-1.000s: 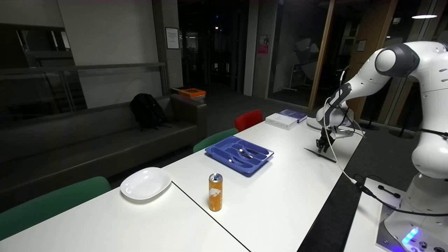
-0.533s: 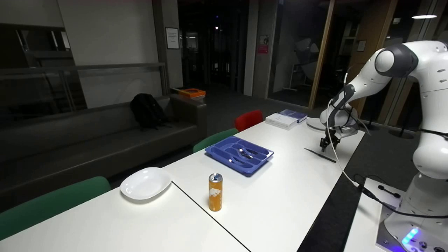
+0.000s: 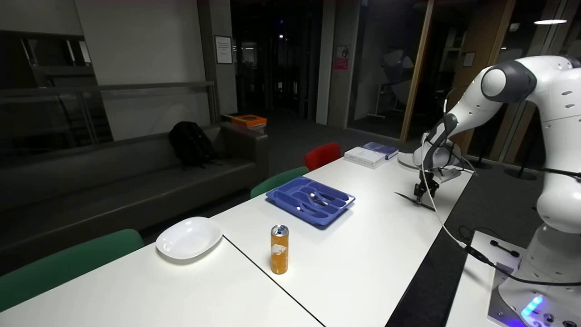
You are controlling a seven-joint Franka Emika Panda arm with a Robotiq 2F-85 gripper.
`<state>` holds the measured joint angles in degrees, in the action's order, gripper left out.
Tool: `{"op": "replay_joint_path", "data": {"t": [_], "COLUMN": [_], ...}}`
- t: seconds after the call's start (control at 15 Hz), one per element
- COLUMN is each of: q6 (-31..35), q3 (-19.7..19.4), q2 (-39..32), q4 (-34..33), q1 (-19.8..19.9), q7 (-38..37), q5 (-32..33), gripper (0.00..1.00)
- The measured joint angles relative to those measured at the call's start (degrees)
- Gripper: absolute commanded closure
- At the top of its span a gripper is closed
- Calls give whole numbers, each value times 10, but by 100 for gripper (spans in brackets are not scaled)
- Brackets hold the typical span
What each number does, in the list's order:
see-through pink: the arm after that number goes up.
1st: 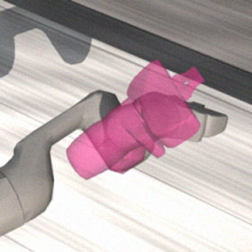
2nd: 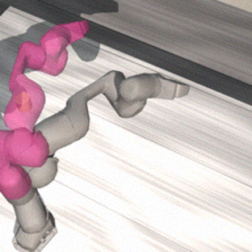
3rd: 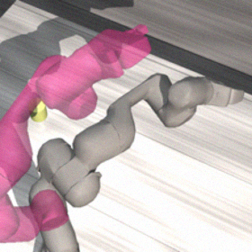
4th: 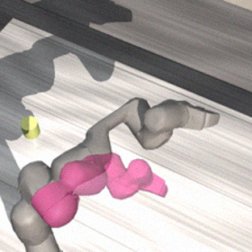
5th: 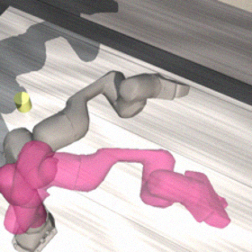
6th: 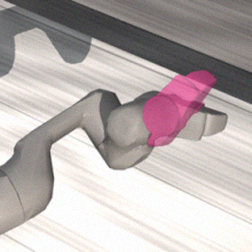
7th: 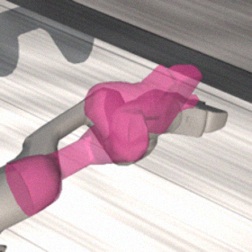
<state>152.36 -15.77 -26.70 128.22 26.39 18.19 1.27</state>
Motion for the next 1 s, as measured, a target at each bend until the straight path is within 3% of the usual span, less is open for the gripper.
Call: {"op": "replay_joint_path", "data": {"t": [1.0], "q6": [-9], "q3": [1], "q2": [-32], "q4": [-33], "q1": [-10], "q7": [0], "q5": [8], "gripper": [0]}}
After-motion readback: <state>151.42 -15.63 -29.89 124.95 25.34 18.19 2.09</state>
